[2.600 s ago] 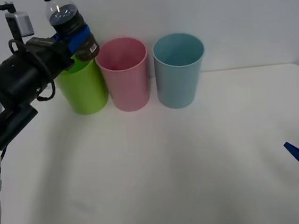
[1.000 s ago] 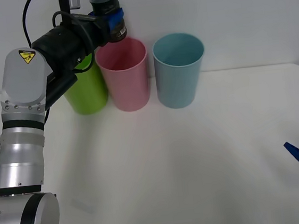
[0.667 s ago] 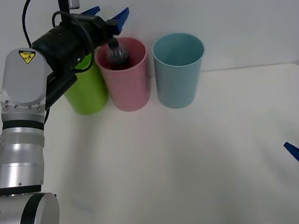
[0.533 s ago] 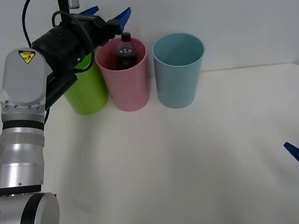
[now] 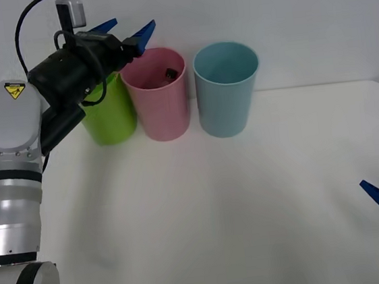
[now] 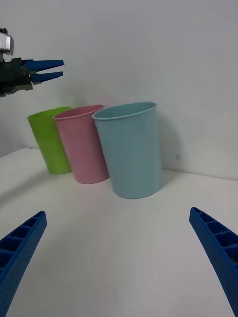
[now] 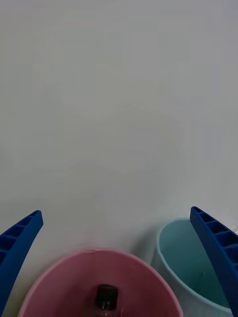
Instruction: Grasp the object on the table and drop it into the matching bin: aluminum can to the light blue bin, PET bottle to the pink bin.
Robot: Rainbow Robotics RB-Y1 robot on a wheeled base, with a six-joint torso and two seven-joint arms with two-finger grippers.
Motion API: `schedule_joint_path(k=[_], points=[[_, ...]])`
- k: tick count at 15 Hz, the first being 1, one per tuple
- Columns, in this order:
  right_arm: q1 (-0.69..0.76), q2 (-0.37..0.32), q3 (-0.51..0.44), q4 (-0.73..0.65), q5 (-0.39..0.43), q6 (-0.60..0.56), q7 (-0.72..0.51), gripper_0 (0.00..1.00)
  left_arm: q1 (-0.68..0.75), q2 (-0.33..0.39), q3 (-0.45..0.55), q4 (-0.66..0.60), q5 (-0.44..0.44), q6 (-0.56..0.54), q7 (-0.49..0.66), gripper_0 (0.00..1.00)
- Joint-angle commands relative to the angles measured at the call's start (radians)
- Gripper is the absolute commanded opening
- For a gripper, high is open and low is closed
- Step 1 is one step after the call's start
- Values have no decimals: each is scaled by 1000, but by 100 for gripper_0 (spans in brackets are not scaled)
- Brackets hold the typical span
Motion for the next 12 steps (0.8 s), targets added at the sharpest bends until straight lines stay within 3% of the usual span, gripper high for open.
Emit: schedule_joint_path(k=[1,8,12], points=[[0,0,0,0,0,0,0,100,56,44,-8,-45,72,-10,-5,100],[0,0,0,0,0,0,0,100,248,121,35,-194,217,-53,-39,100],[0,0,0,0,0,0,0,100,385,137,168,-288,265,-203,-71,100]])
